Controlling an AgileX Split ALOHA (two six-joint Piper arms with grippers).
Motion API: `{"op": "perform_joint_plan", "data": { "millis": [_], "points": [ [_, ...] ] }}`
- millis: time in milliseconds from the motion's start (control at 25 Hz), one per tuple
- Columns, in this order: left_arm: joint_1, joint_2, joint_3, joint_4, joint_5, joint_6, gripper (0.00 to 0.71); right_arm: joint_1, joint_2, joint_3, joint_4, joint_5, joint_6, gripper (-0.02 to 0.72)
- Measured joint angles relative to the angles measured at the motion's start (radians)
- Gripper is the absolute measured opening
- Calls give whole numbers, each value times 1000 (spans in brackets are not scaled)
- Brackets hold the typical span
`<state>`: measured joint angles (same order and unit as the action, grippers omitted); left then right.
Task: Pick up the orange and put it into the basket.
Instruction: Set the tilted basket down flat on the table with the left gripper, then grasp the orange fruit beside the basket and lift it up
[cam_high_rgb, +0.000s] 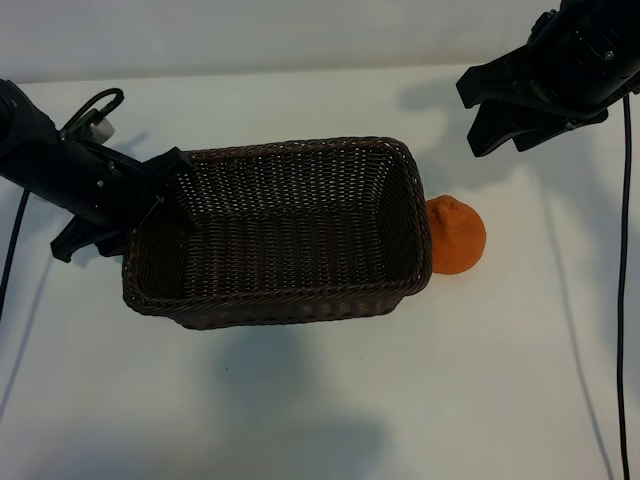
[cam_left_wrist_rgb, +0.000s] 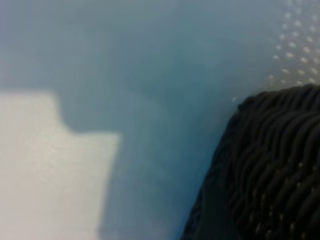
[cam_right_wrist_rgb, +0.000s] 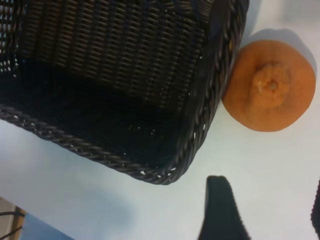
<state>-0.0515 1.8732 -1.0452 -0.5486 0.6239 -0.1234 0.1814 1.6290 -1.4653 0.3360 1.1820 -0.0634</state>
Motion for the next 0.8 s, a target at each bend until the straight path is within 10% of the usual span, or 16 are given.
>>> {"op": "perform_joint_plan", "data": {
  "millis": [800],
  "points": [
    [0,-2,0,22,61,224,525,0,0,0,0,0,1,433]
  ]
}}
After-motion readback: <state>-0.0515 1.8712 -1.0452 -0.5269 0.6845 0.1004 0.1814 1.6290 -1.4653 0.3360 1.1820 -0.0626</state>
